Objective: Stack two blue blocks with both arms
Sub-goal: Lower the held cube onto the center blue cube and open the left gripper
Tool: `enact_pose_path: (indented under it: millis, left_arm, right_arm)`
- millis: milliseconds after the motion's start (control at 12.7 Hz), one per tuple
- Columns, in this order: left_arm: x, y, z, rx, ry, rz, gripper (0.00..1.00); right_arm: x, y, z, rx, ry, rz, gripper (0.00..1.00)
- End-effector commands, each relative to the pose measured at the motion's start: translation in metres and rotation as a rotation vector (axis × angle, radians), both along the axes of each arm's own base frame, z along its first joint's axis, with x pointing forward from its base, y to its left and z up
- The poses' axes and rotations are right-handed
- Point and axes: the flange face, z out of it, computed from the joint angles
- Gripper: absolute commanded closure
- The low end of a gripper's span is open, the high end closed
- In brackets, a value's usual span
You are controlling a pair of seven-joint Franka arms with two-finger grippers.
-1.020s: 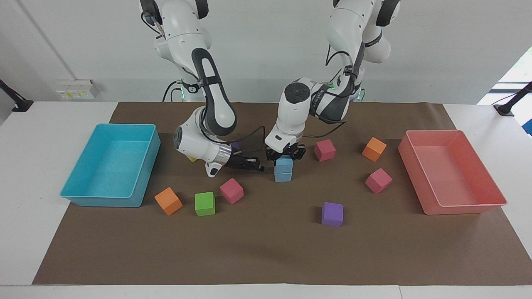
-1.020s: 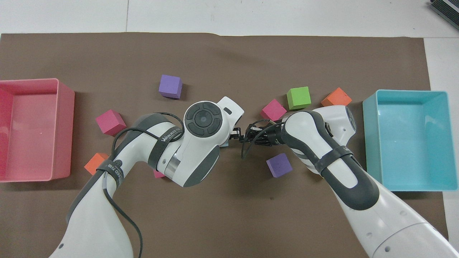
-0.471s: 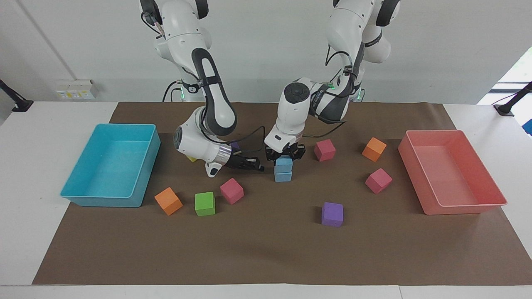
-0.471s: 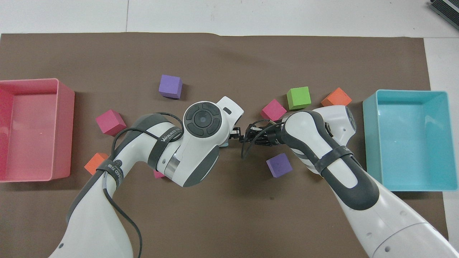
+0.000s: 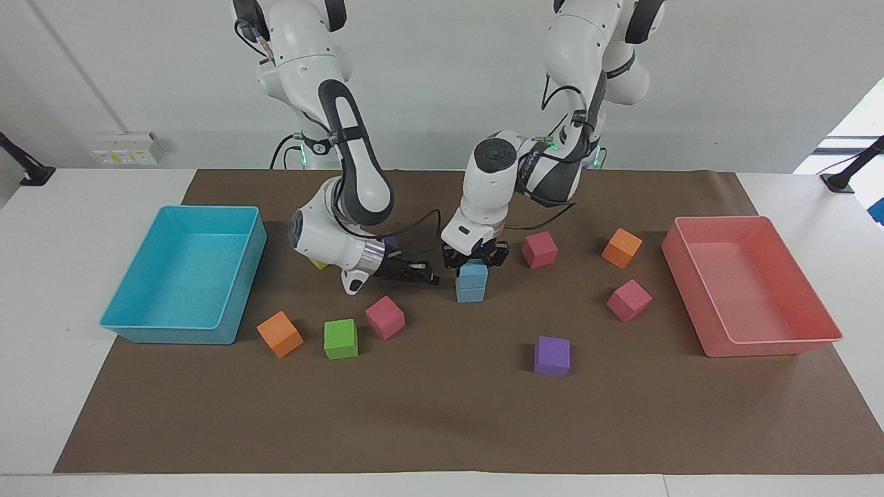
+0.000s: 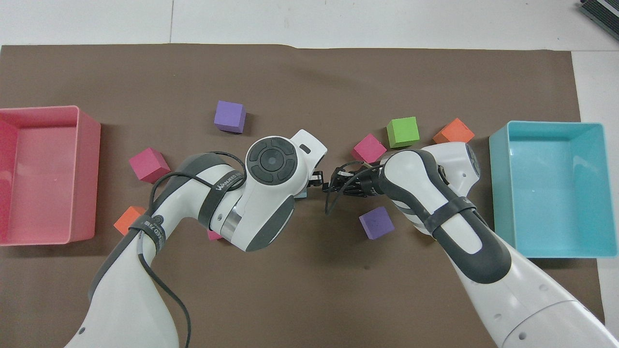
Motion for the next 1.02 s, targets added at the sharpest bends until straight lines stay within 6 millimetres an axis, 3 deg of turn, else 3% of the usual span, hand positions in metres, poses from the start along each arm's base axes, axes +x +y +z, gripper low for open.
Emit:
enact_pose_path:
  millis: [0, 157, 314, 785, 863, 942]
  left_arm:
    - [-0.0030, 0.0053, 0.0007, 0.005, -0.014, 0.006, 0.84]
    - [-0.0021, 0.0059, 0.0014, 0.004, -0.015, 0.006, 0.51]
    - [-0.0024, 0.0061, 0.0006, 0.005, -0.014, 0.006, 0.31]
    - [-0.0021, 0.0059, 0.0014, 0.005, -0.015, -0.002, 0.28]
    - [-0.0020, 0.0057, 0.0019, 0.005, -0.015, -0.002, 0.25]
    - [-0.0008, 0.0061, 0.0033, 0.004, -0.019, 0.000, 0.10]
  right_arm:
    - [-0.0033, -0.0008, 0.0010, 0.011, -0.012, -0.015, 1.00]
    - [-0.0033, -0.0008, 0.0010, 0.011, -0.012, -0.015, 1.00]
    - [-0.0033, -0.0008, 0.0010, 0.011, -0.012, -0.015, 1.00]
    - [-0.0035, -0.0001, 0.0011, 0.010, -0.013, -0.014, 1.00]
    - [-0.0035, -0.0001, 0.0011, 0.010, -0.013, -0.014, 1.00]
    - [-0.0035, -0.0001, 0.0011, 0.010, -0.013, -0.014, 1.00]
